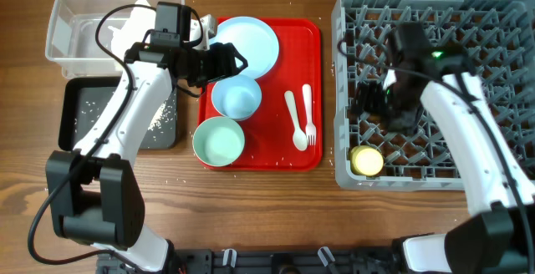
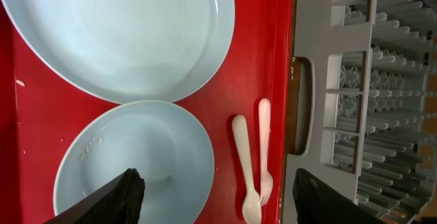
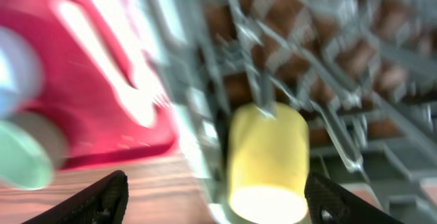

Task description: Sort waste into correct bins and load items into the dishwasher rack

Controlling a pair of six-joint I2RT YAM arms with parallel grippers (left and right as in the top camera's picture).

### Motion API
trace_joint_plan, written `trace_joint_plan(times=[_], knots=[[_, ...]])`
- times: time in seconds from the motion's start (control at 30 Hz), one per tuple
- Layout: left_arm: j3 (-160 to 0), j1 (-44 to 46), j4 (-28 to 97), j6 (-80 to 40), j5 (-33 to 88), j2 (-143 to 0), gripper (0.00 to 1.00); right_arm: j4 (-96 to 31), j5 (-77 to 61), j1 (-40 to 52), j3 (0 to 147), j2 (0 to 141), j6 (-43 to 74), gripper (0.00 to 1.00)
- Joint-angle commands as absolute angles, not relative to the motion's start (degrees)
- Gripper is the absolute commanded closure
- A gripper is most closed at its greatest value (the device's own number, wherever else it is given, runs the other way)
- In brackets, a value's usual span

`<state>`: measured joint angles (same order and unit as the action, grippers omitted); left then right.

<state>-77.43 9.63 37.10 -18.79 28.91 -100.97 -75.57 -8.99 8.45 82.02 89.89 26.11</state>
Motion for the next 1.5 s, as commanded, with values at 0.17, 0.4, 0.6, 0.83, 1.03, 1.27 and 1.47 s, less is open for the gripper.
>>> trace_joint_plan(times=[0.17,0.4,0.6,0.83,1.03,1.27,1.47], knots=[[-78.02,7.57,36.91,-18.22,27.11,-98.74,0.25,-60.55,-17.93,15.68,89.56,87.44,26.11,0.26],[-78.02,-0.73,37.54,-13.63,27.09,-92.27,0.23,-49.54,-11.77,26.98,89.54,96.55,36.45,0.33],[-78.02,-7.27,41.08,-13.04,23.27,-90.72,0.02,-40.69,-11.99,30.02,89.54,107.83,40.14,0.41],[-78.0,-9.54,44.45,-13.04,22.83,-90.87,0.0,-38.94,-14.24,30.04,89.54,117.64,42.04,0.46],[-78.02,-9.54,44.45,-13.06,22.83,-90.87,0.0,-37.04,-16.64,30.11,89.54,122.34,40.6,0.54],[-78.0,-9.54,44.45,-13.06,22.83,-90.87,0.0,-36.12,-16.45,31.66,89.52,123.35,39.38,0.61],[-78.02,-9.54,44.45,-13.04,22.83,-90.87,0.0,-37.6,-15.88,32.29,89.52,123.35,39.35,0.96]])
